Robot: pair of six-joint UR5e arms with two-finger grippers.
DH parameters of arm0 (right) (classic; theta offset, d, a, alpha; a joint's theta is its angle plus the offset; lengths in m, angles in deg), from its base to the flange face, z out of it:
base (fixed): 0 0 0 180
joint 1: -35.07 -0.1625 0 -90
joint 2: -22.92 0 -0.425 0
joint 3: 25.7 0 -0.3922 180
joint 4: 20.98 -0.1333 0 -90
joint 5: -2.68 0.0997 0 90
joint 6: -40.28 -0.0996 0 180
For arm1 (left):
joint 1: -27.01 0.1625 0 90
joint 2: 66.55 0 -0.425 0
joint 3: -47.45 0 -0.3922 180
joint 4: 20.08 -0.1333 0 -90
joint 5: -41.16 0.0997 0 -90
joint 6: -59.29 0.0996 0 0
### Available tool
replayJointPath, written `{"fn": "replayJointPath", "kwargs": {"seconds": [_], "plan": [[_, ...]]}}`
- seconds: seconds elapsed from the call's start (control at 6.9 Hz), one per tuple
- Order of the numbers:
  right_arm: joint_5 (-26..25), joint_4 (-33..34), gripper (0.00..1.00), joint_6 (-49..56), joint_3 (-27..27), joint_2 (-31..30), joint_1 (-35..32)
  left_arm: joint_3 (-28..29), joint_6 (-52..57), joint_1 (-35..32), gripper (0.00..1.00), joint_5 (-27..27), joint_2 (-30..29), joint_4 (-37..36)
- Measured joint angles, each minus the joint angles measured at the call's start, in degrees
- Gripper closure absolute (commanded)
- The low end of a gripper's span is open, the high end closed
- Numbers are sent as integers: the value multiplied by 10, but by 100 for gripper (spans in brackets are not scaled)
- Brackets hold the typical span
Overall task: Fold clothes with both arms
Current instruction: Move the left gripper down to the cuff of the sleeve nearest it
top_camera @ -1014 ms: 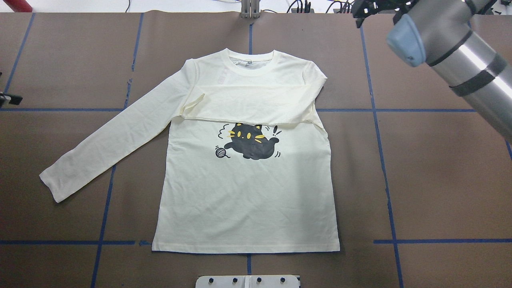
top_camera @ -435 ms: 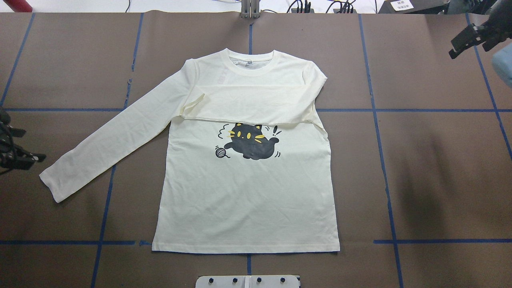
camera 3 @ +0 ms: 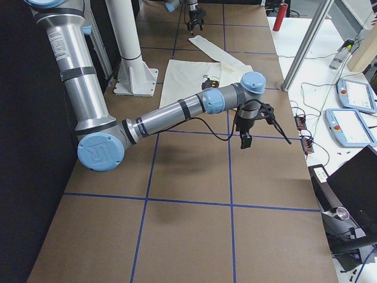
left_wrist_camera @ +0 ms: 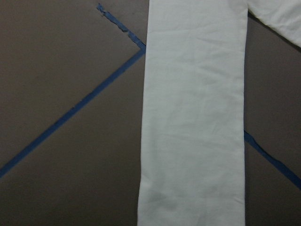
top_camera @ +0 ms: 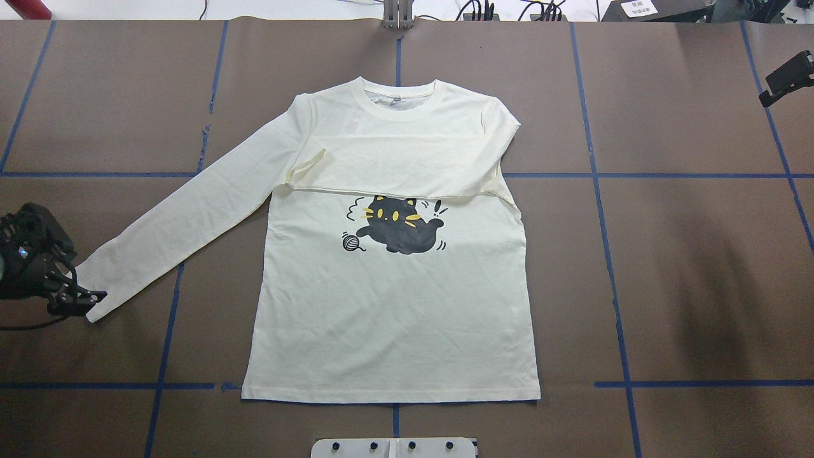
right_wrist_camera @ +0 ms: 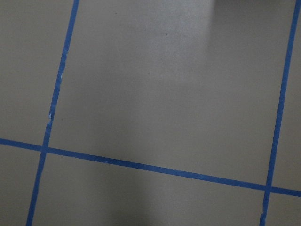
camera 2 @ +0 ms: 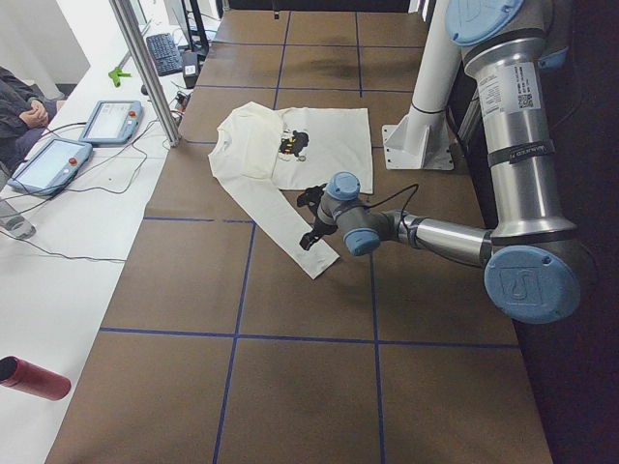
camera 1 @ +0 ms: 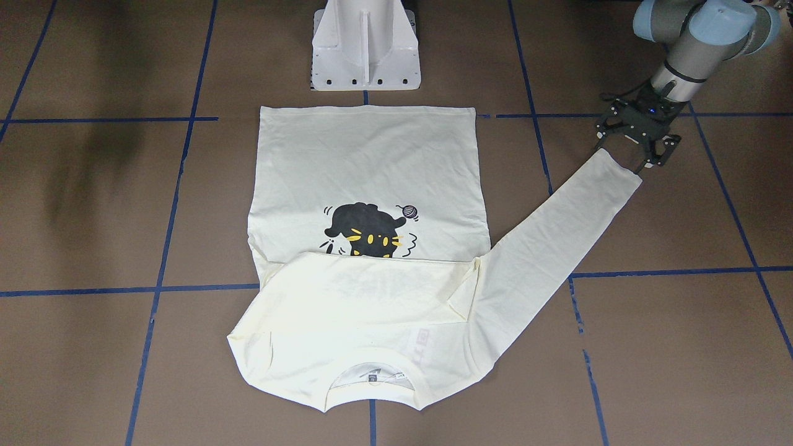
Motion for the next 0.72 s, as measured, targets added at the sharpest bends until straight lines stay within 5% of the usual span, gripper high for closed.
{"fn": "replayJointPath", "kwargs": {"seconds": [0.72], "plan": [[-1,0,0,-2,3,-8,-3,20,-1,66,8,67,11,2]]}}
